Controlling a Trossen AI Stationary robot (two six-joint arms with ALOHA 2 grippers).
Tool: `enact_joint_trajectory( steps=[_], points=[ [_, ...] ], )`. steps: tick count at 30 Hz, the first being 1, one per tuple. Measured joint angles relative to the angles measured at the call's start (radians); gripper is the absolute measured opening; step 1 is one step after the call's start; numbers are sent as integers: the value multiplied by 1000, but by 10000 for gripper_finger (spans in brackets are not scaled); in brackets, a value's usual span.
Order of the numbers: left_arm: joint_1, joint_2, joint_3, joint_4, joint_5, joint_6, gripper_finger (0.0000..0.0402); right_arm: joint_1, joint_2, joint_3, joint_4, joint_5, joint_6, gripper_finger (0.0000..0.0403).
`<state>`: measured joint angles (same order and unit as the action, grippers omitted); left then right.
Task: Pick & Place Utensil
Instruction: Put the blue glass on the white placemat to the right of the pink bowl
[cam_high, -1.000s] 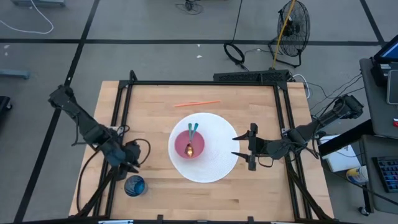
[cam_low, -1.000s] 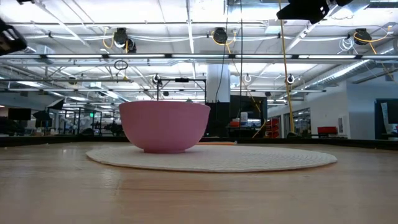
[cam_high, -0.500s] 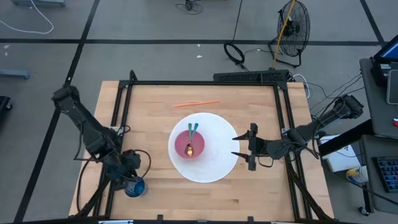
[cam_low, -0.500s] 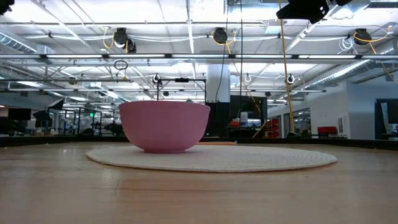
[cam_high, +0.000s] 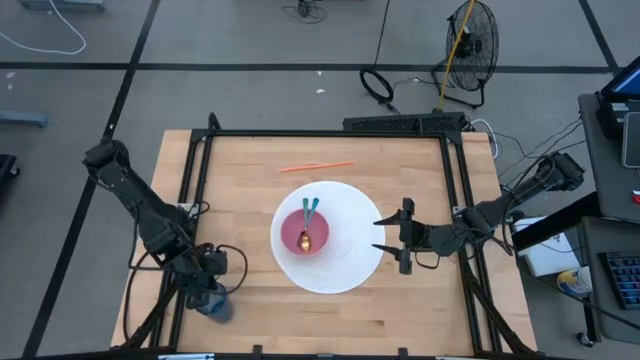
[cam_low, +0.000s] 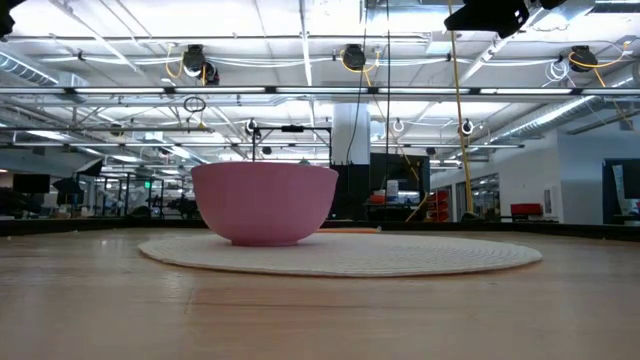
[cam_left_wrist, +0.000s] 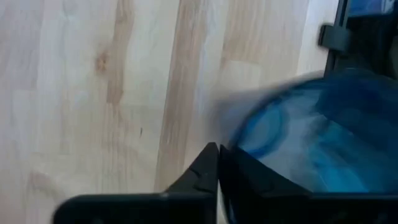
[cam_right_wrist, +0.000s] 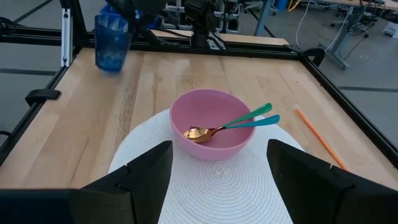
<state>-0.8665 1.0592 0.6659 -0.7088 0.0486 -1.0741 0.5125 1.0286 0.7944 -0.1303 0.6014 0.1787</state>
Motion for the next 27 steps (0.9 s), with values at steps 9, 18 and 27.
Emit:
enact_joint_trajectory(
  steps=[9,18,27],
  points=[
    [45,0,0,6,-19,79,8,0,0,-84,114,0,-29,256],
    [245,1,2,121,-42,356,7,0,0,-139,204,0,-42,256],
    [399,182,139,173,-38,650,7,0,-2,-139,237,-3,-69,256]
  ],
)
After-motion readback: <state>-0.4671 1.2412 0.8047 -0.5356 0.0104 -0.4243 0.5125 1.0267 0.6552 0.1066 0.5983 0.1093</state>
